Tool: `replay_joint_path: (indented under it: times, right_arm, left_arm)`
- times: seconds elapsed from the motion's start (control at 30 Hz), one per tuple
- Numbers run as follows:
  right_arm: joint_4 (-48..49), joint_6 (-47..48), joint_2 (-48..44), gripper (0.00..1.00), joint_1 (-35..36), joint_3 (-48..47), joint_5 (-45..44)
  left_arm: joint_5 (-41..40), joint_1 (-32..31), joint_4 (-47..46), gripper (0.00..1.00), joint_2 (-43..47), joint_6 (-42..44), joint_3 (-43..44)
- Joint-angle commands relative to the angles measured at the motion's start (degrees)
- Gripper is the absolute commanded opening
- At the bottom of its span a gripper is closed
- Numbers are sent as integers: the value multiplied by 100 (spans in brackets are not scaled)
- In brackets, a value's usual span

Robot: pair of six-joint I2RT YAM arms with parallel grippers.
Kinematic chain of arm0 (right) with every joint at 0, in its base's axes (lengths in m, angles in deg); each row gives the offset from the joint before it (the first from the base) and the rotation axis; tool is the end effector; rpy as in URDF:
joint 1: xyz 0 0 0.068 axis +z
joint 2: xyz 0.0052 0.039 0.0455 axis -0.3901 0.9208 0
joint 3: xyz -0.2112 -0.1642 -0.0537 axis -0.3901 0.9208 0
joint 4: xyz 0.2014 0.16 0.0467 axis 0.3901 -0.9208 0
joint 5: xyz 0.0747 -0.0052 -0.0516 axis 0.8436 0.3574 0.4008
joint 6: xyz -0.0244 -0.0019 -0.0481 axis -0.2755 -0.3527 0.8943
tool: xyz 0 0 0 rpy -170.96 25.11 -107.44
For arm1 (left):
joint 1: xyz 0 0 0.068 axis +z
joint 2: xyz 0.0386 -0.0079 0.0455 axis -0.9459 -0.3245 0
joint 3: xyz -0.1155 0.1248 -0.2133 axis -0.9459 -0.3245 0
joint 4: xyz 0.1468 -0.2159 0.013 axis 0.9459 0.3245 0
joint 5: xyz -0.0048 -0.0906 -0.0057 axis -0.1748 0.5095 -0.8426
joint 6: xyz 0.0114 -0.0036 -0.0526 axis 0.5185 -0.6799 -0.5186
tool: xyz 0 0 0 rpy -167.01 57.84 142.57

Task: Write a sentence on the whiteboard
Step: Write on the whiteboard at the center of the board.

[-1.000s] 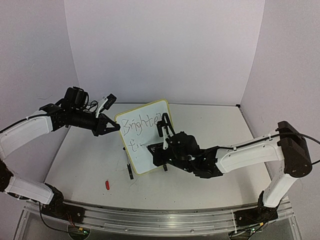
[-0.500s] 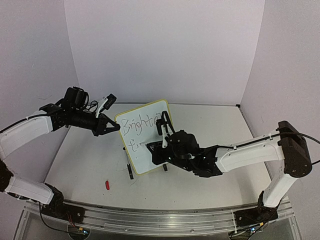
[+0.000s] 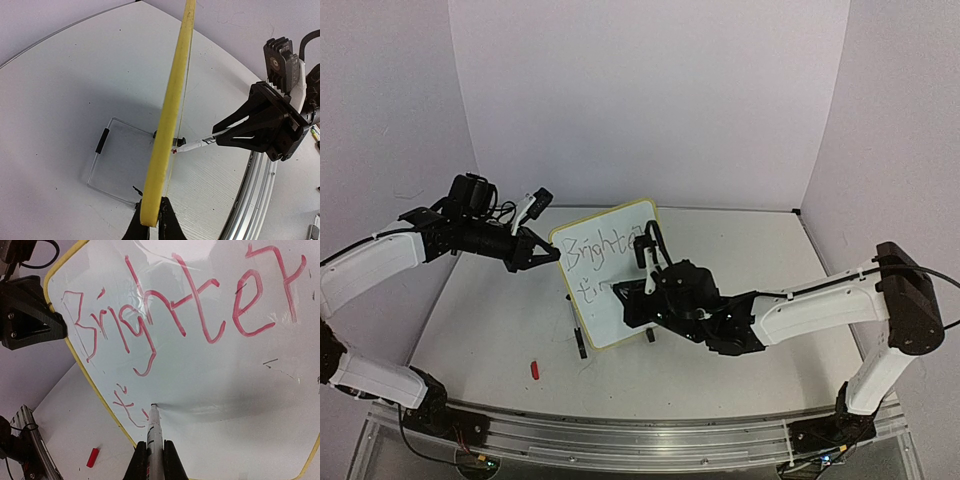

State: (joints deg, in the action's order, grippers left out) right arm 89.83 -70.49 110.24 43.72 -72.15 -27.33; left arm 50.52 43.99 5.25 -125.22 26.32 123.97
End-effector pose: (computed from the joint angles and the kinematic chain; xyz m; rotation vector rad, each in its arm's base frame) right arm 0.1620 0.3526 0.2310 -0.4901 1.8489 0.8884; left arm 0.2291 -0.1399 0.3060 0.9939 2.0123 -0.8585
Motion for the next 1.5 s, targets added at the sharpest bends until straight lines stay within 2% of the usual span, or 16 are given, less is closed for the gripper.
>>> replay_joint_path:
  times: [0.0,0.87,1.47]
  right_arm:
    - [327,24,-212,0,-38,18,-383]
    - [-35,-491,-118,0,-37,390,-546]
    - [165,-257,-349,0,-40,161,-466]
  left_arm:
    - [-527,-26,397,0,-59,261,-116]
    - [-514,-26,396,0,-45,262,-111]
    - [-499,-27,383,0,-32,254,-107]
